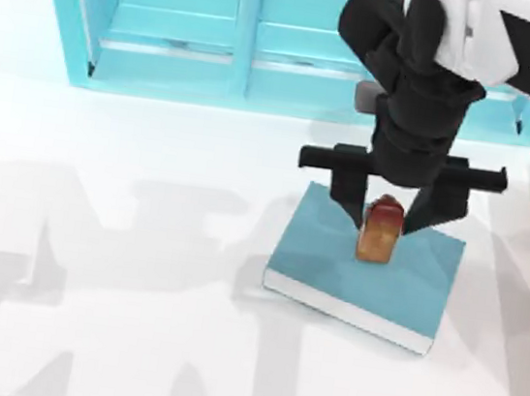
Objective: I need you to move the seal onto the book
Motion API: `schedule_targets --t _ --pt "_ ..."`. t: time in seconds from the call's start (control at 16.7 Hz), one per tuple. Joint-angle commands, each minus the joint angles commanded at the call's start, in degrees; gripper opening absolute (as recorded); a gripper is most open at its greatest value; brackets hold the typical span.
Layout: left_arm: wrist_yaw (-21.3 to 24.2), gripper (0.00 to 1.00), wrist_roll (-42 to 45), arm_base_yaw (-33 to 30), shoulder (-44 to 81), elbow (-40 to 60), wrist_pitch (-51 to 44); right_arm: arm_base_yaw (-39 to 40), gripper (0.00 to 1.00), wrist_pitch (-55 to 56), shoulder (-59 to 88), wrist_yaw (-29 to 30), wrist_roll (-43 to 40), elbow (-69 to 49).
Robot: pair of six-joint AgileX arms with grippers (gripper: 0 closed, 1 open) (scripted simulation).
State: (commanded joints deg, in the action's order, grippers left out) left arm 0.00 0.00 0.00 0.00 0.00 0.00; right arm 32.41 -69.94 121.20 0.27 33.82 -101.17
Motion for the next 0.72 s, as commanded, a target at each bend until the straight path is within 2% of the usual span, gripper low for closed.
schedule_targets --t 0.24,0.72 --pt "0.00 1.00 0.00 0.00 0.00 0.00 0.00 0.00 0.98 0.00 0.00 0.00 0.00 0.00" --pt "0.00 1.00 0.00 0.00 0.00 0.00 0.00 0.00 1.00 0.00 0.00 0.00 0.00 0.00"
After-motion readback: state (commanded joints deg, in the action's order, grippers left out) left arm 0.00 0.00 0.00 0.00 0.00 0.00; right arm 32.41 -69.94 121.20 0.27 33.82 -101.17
